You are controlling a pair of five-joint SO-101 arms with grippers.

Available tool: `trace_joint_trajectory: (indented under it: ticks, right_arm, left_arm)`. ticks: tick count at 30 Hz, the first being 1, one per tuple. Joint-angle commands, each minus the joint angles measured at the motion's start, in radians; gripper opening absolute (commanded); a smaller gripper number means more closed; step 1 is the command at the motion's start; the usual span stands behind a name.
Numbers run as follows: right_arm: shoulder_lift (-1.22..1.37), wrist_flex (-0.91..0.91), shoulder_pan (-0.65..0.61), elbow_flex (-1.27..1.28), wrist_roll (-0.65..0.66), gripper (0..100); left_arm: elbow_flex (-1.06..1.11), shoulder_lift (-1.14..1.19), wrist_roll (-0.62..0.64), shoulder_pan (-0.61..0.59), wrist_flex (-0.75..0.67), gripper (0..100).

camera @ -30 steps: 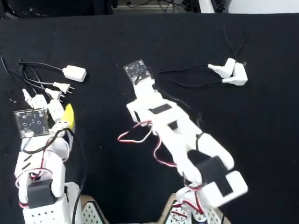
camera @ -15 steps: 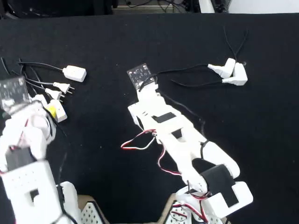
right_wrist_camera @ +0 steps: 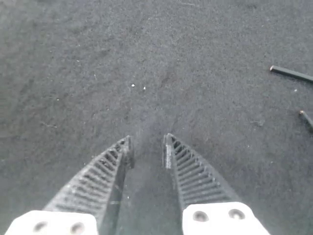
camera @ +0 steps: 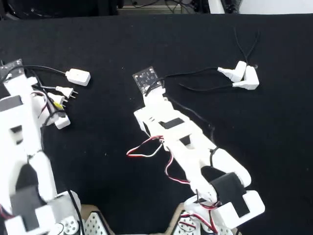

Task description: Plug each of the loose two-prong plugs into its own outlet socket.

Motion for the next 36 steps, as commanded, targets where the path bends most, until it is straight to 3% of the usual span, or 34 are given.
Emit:
trace_joint_trajectory:
  ticks: [1,8,17,21,26,28,31,36]
  right_arm:
    - [-0.053,-0.023,-0.012,-0.001,0.012,9.5]
    - [-0.053,-0.021,-0.012,0.002,0.014,9.5]
    - [-0.053,-0.021,-0.012,0.001,0.014,9.5]
    - [-0.053,-0.021,-0.012,-0.001,0.014,9.5]
    - [-0.053,-0.021,-0.012,-0.001,0.014,9.5]
    - [-0.053,-0.021,-0.012,-0.001,0.014,9.5]
    - [-0.053,-0.021,-0.012,-0.001,0.014,9.5]
    - [-0.053,-0.021,-0.012,-0.002,0.014,9.5]
  left_arm:
    - [-0.136,0.149,0.041,0.019,0.002,27]
    - [-0.282,0.402,0.044,0.088,0.002,27]
    - [-0.424,0.563,0.089,0.070,0.002,27]
    - [-0.420,0.572,0.084,0.071,0.008,26]
    - [-0.415,0.572,0.092,0.071,0.014,2]
    - [-0.415,0.571,0.092,0.068,0.035,5]
    - [-0.417,0.557,0.092,0.065,0.066,3]
    - [-0.366,0.377,0.091,0.073,0.153,3]
